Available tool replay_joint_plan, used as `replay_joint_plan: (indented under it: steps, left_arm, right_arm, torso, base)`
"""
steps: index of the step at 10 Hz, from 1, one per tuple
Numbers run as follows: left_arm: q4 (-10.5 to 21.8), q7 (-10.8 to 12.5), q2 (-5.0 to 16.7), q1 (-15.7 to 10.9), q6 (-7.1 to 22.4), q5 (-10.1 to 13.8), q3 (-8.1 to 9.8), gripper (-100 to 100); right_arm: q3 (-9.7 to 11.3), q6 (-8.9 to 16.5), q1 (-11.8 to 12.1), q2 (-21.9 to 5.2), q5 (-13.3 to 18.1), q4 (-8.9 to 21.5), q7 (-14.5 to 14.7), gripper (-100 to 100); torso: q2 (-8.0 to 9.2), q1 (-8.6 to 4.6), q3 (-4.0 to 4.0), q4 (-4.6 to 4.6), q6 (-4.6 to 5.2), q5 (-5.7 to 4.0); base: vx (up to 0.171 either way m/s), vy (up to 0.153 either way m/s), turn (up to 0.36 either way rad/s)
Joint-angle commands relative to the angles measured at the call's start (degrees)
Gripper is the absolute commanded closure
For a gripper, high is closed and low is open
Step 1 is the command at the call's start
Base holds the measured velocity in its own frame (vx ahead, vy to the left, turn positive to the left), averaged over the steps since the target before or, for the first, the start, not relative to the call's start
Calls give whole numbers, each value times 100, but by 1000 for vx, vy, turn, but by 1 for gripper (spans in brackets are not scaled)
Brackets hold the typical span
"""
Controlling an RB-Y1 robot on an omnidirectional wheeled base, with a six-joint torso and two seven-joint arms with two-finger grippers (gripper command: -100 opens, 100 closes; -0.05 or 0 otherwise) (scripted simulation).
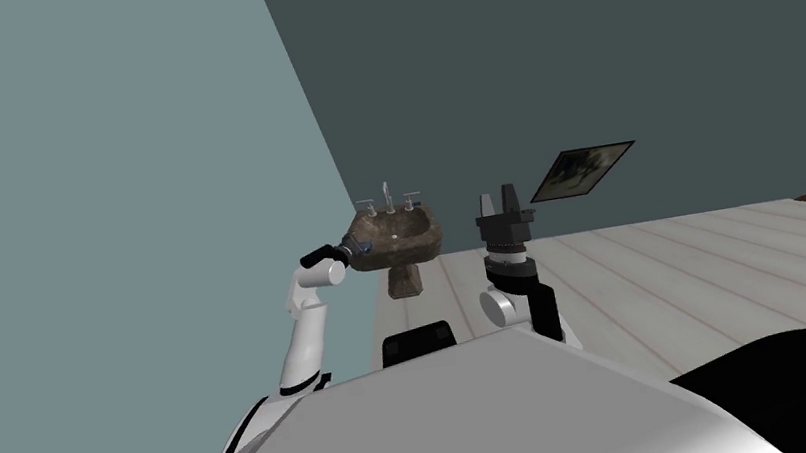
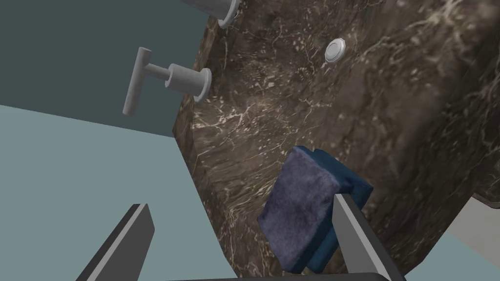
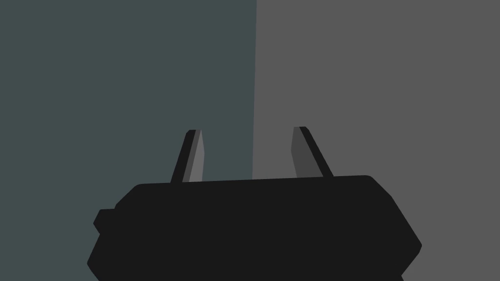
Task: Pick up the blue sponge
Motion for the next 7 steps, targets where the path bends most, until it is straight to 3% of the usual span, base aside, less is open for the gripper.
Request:
replay_joint_plan:
  steps: [1,2,3,5,6,7]
  left_arm:
    - [75,47,9,-118,286,26,-15,-100]
    - [75,47,9,-118,322,26,-15,-100]
    - [200,126,53,-334,551,103,-43,-100]
    - [200,126,53,-334,731,103,-43,-100]
    - [325,203,102,-543,956,179,-75,-100]
    - [325,203,102,-543,1104,179,-75,-100]
  right_arm:
    - [0,0,0,0,0,0,0,0]
    - [0,0,0,0,0,0,0,0]
    - [0,0,1,0,0,0,0,0]
    - [0,0,0,0,0,0,0,0]
    - [0,0,1,0,0,0,0,0]
    - [0,0,0,0,0,0,0,0]
  torso:
    - [0,0,0,0,0,0]
    - [-1,1,-1,-1,-3,1]
    - [1,0,0,0,-4,0]
    - [-2,0,-1,-1,-3,0]
    - [1,1,0,-1,-4,1]
    - [-2,0,-1,0,-1,0]
  base:
    - [18,9,-59]
    - [12,2,8]
    - [19,1,-97]
    - [17,6,-34]
    - [21,7,-92]
    - [22,9,-60]
